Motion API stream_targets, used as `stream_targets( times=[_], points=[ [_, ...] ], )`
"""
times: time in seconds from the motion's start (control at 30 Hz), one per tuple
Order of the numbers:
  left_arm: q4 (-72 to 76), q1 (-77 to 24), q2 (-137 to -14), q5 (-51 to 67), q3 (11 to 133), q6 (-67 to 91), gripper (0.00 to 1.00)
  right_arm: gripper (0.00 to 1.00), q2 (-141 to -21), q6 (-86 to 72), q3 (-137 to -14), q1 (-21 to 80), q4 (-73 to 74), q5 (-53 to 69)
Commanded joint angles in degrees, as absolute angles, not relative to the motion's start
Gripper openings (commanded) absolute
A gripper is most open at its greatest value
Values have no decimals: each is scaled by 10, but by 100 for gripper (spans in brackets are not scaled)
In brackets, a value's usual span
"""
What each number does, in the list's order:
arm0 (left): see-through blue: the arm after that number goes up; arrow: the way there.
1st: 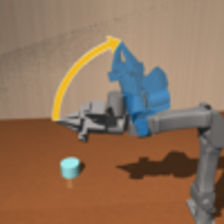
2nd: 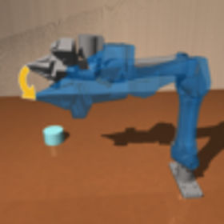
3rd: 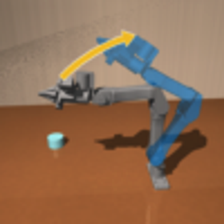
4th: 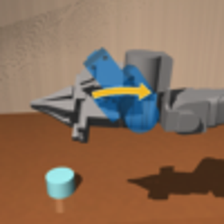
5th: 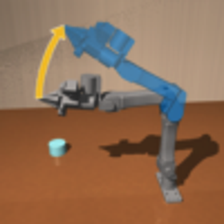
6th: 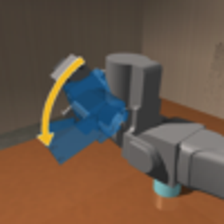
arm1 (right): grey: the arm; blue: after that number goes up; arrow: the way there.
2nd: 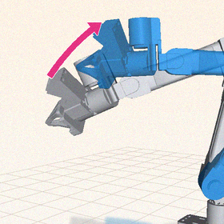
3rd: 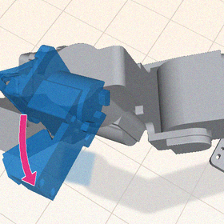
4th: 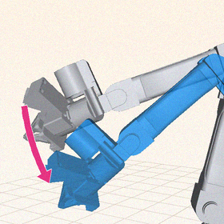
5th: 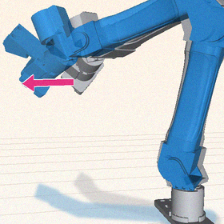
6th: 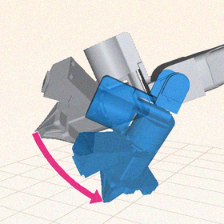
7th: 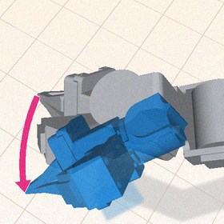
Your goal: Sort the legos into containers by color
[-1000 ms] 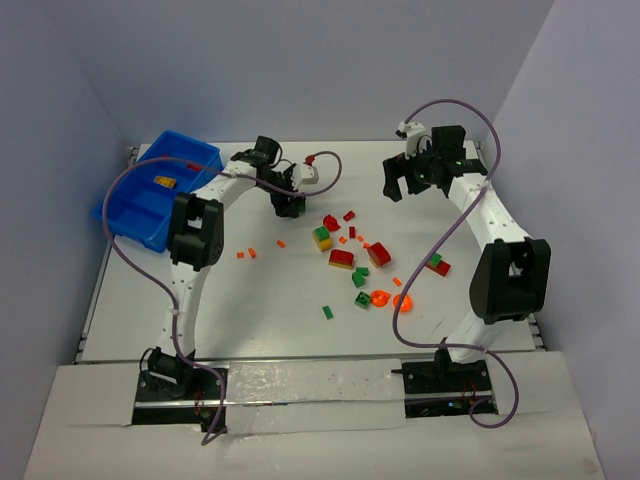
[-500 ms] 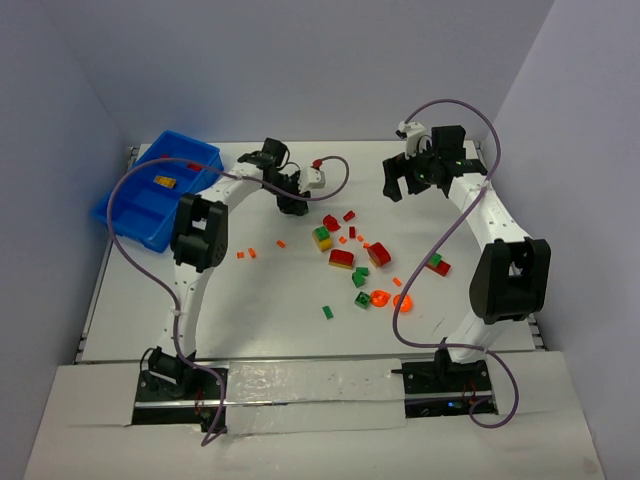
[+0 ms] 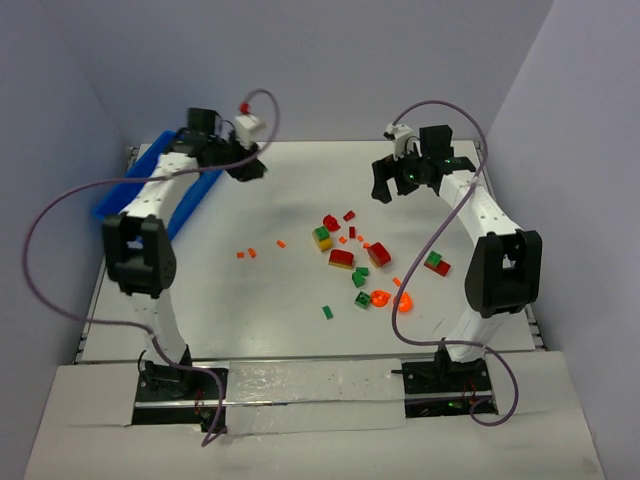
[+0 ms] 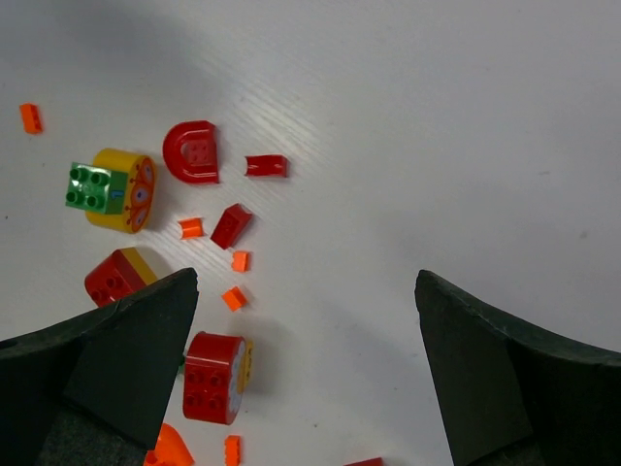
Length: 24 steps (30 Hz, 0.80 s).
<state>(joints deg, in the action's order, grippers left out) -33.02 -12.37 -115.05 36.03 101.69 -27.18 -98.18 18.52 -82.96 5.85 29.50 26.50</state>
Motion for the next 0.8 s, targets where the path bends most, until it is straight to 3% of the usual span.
stream_targets(
  times=[0.0,0.33,0.77],
  points=[
    [-255,-13,-1051,349,999,-89,0,100,-1000,171,-858,90,273,283],
    [-307,153,-1064,256,988,-51,0,100,-1019,156,-873,111,268,275],
    [-342,178,-1169,191,1020,-47,0,100,-1021,176,-889,113,276,244]
  ],
)
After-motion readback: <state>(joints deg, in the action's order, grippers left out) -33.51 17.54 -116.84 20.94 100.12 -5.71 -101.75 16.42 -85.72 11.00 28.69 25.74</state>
